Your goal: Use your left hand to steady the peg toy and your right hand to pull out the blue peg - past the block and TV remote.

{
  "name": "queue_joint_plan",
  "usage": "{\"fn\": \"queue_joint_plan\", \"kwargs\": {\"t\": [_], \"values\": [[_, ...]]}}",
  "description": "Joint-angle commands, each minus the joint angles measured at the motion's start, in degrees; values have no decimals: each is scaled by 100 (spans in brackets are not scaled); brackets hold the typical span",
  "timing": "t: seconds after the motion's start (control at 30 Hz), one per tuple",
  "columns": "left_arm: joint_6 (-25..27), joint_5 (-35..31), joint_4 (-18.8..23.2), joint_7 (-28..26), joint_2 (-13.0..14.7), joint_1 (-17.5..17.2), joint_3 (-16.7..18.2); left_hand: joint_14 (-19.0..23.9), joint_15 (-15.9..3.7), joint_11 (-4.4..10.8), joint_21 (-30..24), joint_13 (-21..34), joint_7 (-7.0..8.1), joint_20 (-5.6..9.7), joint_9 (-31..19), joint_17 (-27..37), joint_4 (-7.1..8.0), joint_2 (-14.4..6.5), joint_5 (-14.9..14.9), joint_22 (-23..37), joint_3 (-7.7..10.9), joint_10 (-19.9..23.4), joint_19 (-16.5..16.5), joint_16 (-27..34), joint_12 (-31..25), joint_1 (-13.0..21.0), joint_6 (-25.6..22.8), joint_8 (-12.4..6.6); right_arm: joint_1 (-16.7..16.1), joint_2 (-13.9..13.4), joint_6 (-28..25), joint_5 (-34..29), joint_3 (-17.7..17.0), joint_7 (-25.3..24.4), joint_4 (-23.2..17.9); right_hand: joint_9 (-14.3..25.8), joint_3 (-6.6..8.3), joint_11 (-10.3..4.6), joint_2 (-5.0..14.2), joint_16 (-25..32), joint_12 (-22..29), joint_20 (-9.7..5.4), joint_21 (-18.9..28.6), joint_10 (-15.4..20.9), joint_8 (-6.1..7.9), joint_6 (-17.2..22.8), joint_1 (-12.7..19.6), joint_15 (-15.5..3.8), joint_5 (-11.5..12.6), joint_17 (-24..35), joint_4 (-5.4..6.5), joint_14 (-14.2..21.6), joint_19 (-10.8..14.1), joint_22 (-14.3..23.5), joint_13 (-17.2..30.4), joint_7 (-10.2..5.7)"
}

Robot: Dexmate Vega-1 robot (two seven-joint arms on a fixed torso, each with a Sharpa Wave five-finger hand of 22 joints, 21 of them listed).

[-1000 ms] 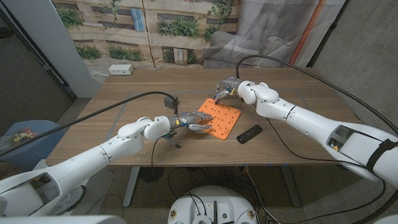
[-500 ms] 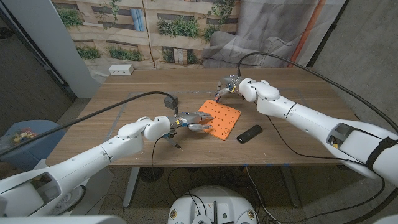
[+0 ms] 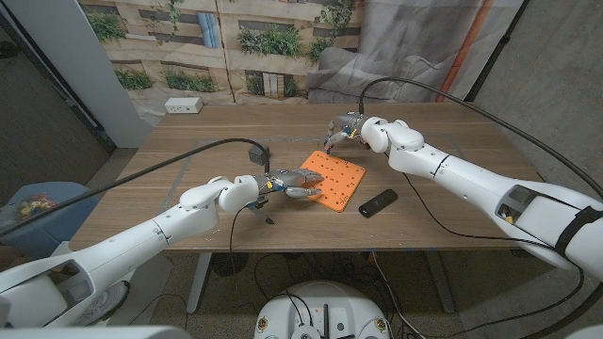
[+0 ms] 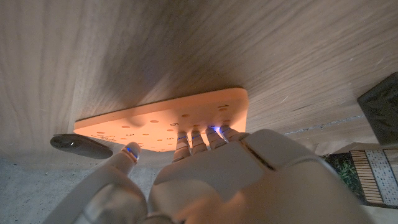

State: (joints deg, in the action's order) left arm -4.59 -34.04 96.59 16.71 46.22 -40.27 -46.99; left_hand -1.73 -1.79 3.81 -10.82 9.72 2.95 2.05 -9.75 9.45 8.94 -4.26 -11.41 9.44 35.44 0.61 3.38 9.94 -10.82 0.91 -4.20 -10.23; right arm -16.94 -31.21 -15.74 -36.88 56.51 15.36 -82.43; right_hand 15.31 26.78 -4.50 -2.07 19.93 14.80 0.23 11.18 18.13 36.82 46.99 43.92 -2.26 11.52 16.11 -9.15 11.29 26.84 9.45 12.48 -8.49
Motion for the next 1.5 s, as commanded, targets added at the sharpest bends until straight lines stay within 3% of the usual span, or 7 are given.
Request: {"fn": "queue_joint_plan", "kwargs": {"t": [0.03, 0.7, 1.5], "values": [[42, -50, 46, 147, 27, -15, 16, 253, -292, 23, -36, 25, -56, 716, -15, 30, -10, -550, 7, 35, 62, 255, -205, 28, -18, 11, -109, -14, -68, -145, -6, 95, -151, 20, -323, 55, -21, 5, 236, 9, -41, 38, -8, -1, 24, 401, 161, 17, 12, 17, -3, -15, 13, 22, 15, -423], [260, -127, 277, -33, 122, -151, 174, 234, -287, 12, -32, 26, -56, 706, -16, 29, -21, -543, 12, 35, 96, 237, -212, 18, -5, 14, -133, -21, -202, -428, -246, 150, -429, 142, -733, 44, -54, 35, 236, 5, -73, 42, -13, -16, -28, 294, 128, 22, 9, 24, 2, -20, 13, 24, 12, -422], [251, -154, 361, -256, 125, -62, 319, 217, -265, -19, -38, 27, -51, 663, -17, 28, -37, -534, 18, 34, 141, 183, -255, 14, 13, 18, -151, -22, -340, -750, -690, -63, -568, 283, -1052, 26, -63, 22, 234, -5, -124, 35, -19, -68, -118, 90, 206, 17, 28, 26, -44, -33, 10, 23, 11, -422]]}}
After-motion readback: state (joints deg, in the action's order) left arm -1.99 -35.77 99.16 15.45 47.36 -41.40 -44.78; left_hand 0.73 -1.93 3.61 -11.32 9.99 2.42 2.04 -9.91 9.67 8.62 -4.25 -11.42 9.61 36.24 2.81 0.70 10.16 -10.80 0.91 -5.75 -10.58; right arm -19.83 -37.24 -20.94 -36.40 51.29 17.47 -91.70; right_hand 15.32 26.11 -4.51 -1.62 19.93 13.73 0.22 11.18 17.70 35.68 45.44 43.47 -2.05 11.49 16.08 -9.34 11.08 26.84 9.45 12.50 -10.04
